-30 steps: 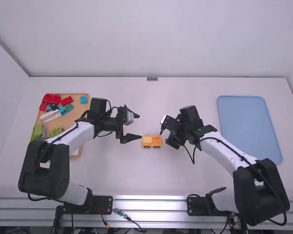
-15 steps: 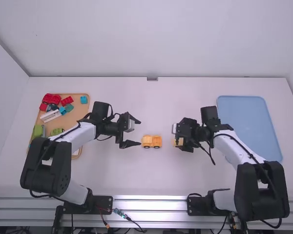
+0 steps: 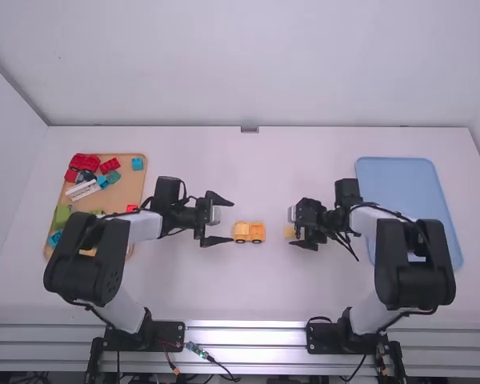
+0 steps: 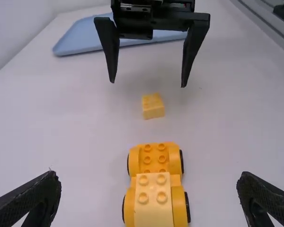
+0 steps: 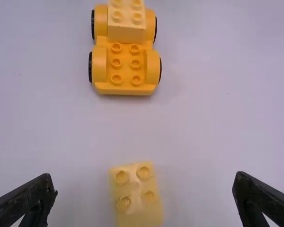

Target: Assemble lego blocks to make yellow taxi

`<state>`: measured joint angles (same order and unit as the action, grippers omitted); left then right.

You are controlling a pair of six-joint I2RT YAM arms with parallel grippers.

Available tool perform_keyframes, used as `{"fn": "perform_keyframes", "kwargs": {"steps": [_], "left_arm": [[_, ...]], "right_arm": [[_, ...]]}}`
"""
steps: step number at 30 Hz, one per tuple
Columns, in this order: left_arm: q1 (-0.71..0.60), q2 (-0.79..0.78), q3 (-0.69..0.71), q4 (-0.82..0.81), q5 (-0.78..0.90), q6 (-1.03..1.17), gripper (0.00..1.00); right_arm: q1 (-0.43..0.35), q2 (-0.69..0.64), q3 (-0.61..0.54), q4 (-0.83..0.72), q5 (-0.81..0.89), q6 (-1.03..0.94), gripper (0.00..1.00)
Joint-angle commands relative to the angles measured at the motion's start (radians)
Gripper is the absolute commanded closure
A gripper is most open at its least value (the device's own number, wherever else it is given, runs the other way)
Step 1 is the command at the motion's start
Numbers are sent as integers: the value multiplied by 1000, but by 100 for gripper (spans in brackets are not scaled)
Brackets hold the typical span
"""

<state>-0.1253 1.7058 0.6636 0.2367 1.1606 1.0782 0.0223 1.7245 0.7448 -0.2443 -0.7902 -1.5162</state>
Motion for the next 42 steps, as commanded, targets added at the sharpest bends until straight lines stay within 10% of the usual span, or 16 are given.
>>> {"fn": "perform_keyframes", "kwargs": {"steps": [1, 21, 42], "left_arm": [[-8, 37, -2, 9, 36, -42, 1], [-8, 60, 10, 0, 36, -42, 1], [-8, 60, 10, 16, 36, -87, 1]], "right_arm": [[-5, 32, -4, 5, -29, -6, 3], [-5, 217, 145, -139, -18, -63, 43], [-15, 217, 81, -64, 1, -18, 46]]}}
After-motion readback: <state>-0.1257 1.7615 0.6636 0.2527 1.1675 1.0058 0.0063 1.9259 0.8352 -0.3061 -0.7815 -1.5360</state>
